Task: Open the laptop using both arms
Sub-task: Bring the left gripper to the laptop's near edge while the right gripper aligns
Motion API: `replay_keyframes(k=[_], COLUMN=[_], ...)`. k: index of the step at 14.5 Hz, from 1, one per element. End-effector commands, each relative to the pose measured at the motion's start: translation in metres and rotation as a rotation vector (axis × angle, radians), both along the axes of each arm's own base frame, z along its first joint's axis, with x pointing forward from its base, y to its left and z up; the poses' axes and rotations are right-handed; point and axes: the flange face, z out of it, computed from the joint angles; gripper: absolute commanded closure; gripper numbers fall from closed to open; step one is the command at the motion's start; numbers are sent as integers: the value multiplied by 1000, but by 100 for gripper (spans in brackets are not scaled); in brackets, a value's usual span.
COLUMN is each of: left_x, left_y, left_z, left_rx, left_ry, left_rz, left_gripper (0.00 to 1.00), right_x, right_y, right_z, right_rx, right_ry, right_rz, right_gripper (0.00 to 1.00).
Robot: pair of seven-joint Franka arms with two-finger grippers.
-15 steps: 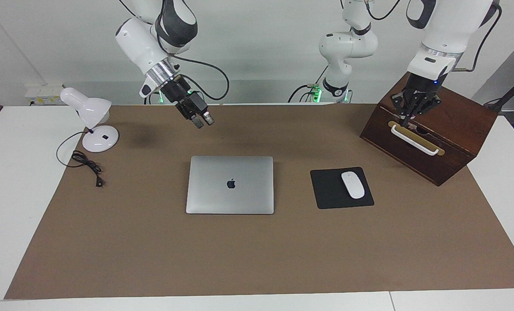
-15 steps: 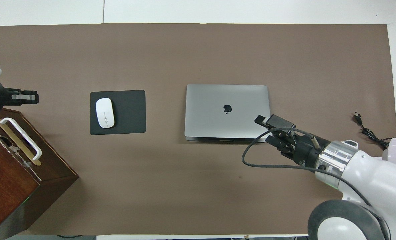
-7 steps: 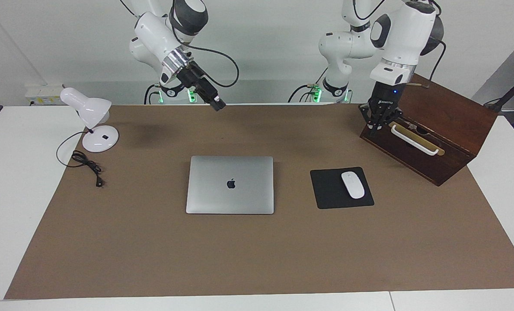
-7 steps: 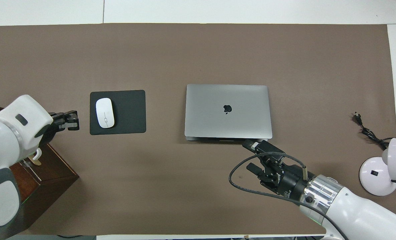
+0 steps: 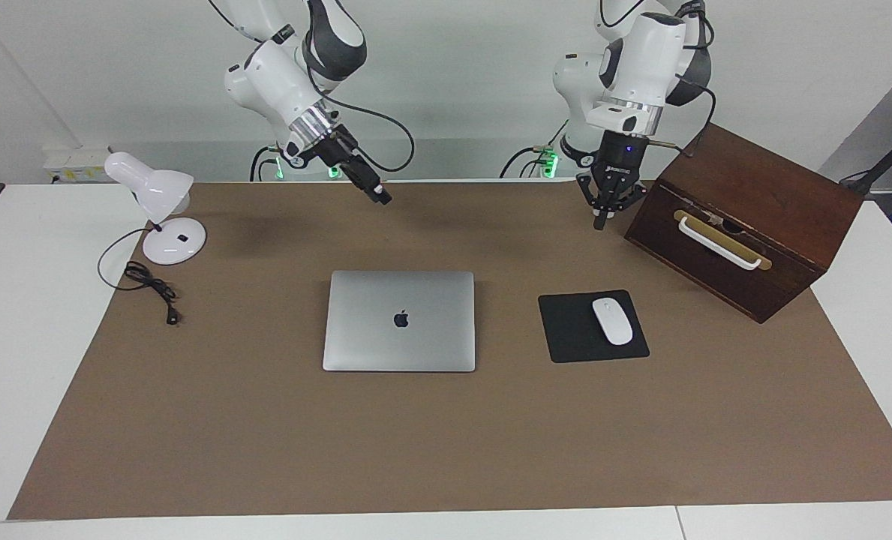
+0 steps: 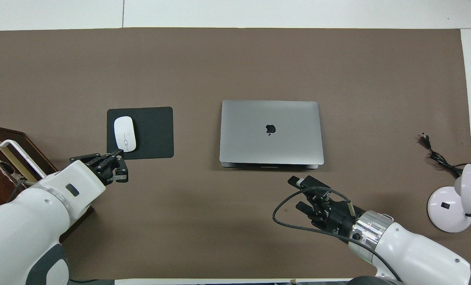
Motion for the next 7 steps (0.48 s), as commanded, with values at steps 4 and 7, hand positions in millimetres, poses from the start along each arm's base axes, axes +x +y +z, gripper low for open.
replay_keyframes(k=[4, 7], left_x=[-26, -31], left_y=[-26, -42], left_z=[-35, -60], left_rx=[-55, -70], left_ry=[-123, -167], left_rz=[-63, -97], left_gripper=[100, 100], right_x=[8, 15], right_y=[-8, -10], right_z=[-28, -46], right_rx=[-65, -117], right_ry=[6, 6], right_rz=[19, 25], right_gripper=[0, 0])
